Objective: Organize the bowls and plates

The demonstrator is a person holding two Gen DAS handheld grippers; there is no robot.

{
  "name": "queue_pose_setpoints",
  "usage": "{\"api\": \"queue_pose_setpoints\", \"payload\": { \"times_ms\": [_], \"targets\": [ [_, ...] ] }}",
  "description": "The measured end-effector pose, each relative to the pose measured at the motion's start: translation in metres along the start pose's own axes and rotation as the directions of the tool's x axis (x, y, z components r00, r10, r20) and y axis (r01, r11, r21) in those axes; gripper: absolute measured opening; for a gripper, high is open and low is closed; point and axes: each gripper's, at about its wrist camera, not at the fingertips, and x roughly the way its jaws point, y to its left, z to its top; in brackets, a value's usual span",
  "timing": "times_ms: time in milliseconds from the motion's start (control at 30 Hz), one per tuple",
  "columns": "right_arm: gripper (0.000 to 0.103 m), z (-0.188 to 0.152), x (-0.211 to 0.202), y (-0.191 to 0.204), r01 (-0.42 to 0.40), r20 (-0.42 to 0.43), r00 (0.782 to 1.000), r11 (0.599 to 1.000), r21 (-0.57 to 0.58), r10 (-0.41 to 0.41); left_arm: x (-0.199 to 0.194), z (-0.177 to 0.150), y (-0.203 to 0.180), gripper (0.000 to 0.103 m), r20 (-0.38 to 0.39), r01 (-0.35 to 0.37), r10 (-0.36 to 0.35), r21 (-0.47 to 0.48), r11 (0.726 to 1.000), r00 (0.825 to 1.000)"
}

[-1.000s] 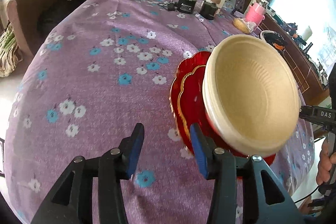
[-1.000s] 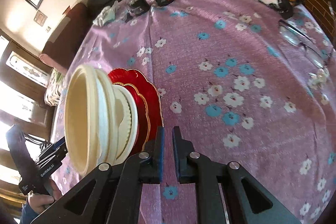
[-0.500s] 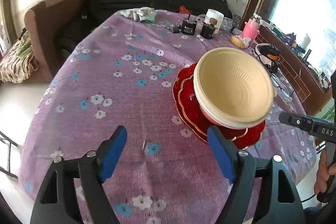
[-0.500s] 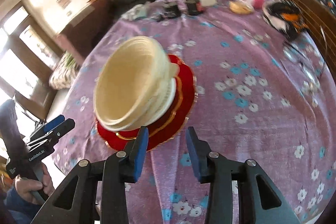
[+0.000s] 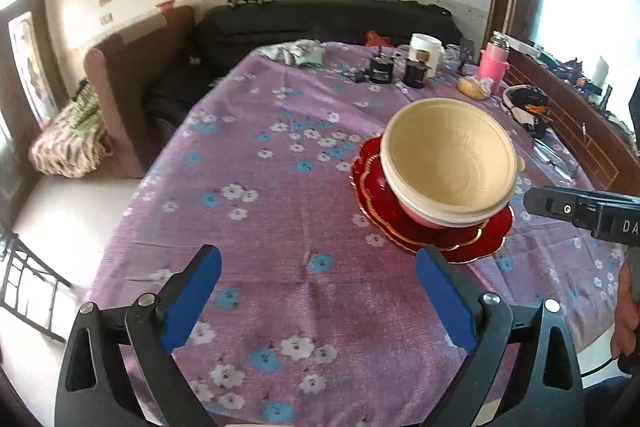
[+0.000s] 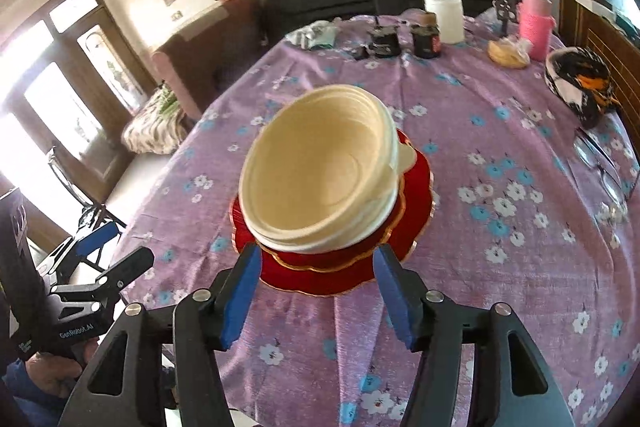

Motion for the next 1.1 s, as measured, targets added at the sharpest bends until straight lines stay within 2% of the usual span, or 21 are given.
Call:
{"api": "queue_pose_setpoints", "payload": {
  "times_ms": [167,233,333,467,800,900,967,1100],
  "targets": [
    [0.064,0.003,0.005,0.010,-0.036,-0.004,0.999,0.999,-0.030,0.036,-0.011,-0.002,0.007,0.101,-0.011,-0.121,0.121,-0.009,0.993,0.993],
    [0.064,0.003,0.008,0.016,-0.050,-0.008,0.999,0.997,-0.050,0.050,-0.013,0.000,0.012,0.101,-0.027,-0.143,0.143,-0.023,0.989,0.989],
    [0.064,0.005,0.009,0.020,-0.064,-0.009,0.998,0.996,-0.064,0.063,-0.020,0.003,0.018,0.101,-0.033,-0.139,0.138,-0.044,0.989,0.990],
    [0.064,0.008,0.007,0.020,-0.065,0.005,0.998,0.996,-0.061,0.065,-0.031,0.009,0.019,0.103,0.006,-0.110,0.111,-0.048,0.993,0.994],
    [0.072,0.010,0.000,0.011,-0.020,0.030,0.999,0.999,-0.041,0.021,-0.033,0.025,-0.004,0.103,0.056,-0.131,0.130,0.028,0.991,0.990],
    [0.076,0.011,-0.003,0.007,0.001,0.036,0.999,0.999,-0.036,0.001,-0.025,0.031,-0.015,0.103,0.023,-0.149,0.148,0.073,0.986,0.989],
    [0.079,0.011,-0.004,0.004,0.018,0.040,0.999,0.999,-0.035,-0.017,-0.019,0.033,-0.022,0.103,0.012,-0.135,0.135,0.101,0.986,0.991],
    [0.082,0.013,-0.007,0.002,0.050,0.040,0.998,0.998,-0.038,-0.049,-0.013,0.035,-0.023,0.103,0.005,-0.121,0.121,0.090,0.989,0.993]
  ]
}}
